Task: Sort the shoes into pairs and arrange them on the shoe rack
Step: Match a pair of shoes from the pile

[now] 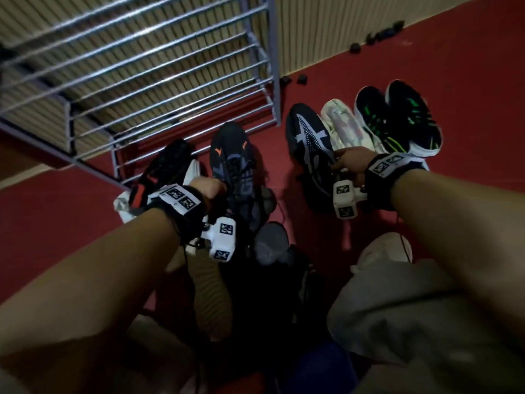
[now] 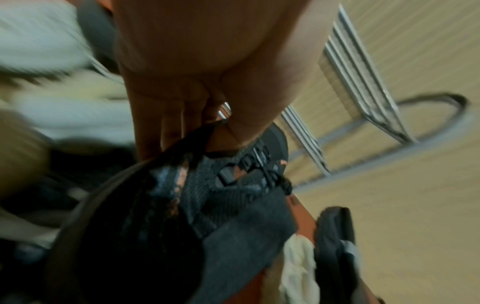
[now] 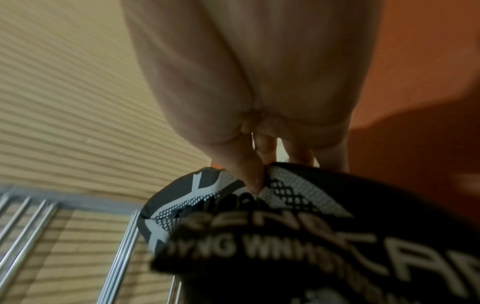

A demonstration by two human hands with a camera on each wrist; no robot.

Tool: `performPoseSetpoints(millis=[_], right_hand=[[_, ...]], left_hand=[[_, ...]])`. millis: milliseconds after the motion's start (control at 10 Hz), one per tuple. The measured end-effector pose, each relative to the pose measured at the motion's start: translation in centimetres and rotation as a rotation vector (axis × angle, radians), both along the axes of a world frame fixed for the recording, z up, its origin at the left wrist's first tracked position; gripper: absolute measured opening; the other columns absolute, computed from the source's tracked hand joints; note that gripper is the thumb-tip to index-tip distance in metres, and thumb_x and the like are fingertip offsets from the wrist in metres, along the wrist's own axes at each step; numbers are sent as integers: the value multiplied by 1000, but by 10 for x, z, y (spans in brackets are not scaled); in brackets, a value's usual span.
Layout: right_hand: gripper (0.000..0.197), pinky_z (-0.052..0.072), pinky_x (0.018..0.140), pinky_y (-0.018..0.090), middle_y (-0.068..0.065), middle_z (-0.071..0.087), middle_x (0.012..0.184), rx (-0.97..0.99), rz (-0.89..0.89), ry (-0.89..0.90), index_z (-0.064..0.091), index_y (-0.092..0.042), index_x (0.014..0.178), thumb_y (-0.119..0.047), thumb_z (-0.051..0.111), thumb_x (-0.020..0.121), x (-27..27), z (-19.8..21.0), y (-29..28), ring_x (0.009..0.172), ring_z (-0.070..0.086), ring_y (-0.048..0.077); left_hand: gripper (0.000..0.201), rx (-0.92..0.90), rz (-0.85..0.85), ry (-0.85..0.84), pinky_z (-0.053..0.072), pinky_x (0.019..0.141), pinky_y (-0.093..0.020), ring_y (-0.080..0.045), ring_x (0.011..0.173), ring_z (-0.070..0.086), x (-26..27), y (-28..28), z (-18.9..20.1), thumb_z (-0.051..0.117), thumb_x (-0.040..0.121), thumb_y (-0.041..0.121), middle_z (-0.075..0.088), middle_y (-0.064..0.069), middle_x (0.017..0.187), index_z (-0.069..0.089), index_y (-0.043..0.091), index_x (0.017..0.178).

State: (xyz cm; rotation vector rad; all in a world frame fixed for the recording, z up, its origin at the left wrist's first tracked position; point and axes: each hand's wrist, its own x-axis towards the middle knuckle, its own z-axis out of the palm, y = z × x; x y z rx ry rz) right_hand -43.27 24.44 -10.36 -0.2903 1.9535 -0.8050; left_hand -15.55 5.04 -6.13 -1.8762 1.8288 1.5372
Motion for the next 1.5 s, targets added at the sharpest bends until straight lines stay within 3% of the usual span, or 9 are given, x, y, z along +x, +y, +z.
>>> performPoseSetpoints(millis=[300, 600, 800, 900, 1000, 1100, 1200, 1300, 1500], right_hand=[[47, 53, 94, 44, 16, 58, 131, 52, 71, 20, 54, -10, 132, -11, 65, 86, 29, -10, -17, 118, 60, 33], [48, 55, 70, 31, 10, 60, 129, 78, 118, 74, 55, -13, 132, -16, 65, 85, 31, -4, -22, 95, 63, 23], [48, 50, 56, 24, 8, 61, 121, 65, 141, 97, 54, -13, 134, -15, 65, 87, 38, 4, -25, 75, 59, 12], [49, 51, 56, 25, 7, 61, 118, 70, 153, 99, 54, -14, 133, -16, 66, 85, 35, 2, -18, 82, 61, 16], [48, 53, 64, 27, 9, 62, 120, 55, 127, 74, 55, -13, 132, -15, 65, 85, 34, 0, -9, 90, 61, 19], [48, 52, 60, 26, 3, 62, 104, 62, 106, 50, 54, -11, 133, -14, 64, 86, 30, -3, 3, 80, 60, 16], [47, 51, 62, 27, 2, 59, 97, 69, 83, 35, 53, -11, 133, -12, 63, 87, 27, -5, 16, 73, 57, 13], [46, 51, 62, 26, 0, 59, 90, 76, 61, 20, 54, -9, 132, -13, 64, 87, 27, -8, 26, 72, 58, 13], [44, 49, 59, 25, 4, 58, 91, 89, 93, 67, 54, -6, 132, -13, 62, 89, 31, -7, 32, 69, 56, 12]], left_hand=[[41, -75, -136, -120, 53, 94, -48, -39, 115, 60, 51, -18, -23, 61, 88, 6, 59, -24, 127, 56, -5, 127], [29, -388, -338, -304, 42, 77, -35, -40, 110, 60, 46, -12, -37, 54, 89, 5, 64, -26, 116, 64, -5, 115], [38, -725, -406, -409, 43, 96, -51, -43, 114, 48, 36, 11, -31, 55, 84, 27, 52, -20, 124, 56, 13, 120], [32, -879, -547, -286, 44, 89, -44, -40, 110, 49, 9, 39, -17, 53, 80, 19, 52, -18, 122, 61, 11, 110], [27, -679, -749, -152, 46, 80, -32, -33, 101, 60, -12, 79, -10, 56, 84, 24, 64, -13, 108, 67, 11, 105], [36, -246, -982, -188, 49, 84, -30, -27, 103, 65, -16, 127, -30, 64, 86, 38, 69, -8, 108, 67, 12, 111], [56, -112, -1031, -205, 50, 90, -34, -27, 107, 64, -9, 161, -49, 69, 79, 53, 68, -7, 114, 62, 15, 119], [85, -213, -1043, -297, 41, 100, -40, -32, 118, 55, 4, 177, -59, 74, 68, 60, 58, -11, 125, 43, 12, 130], [79, -161, -934, -437, 41, 103, -37, -33, 126, 51, -5, 181, -66, 68, 87, 24, 49, -14, 138, 20, 9, 147]])
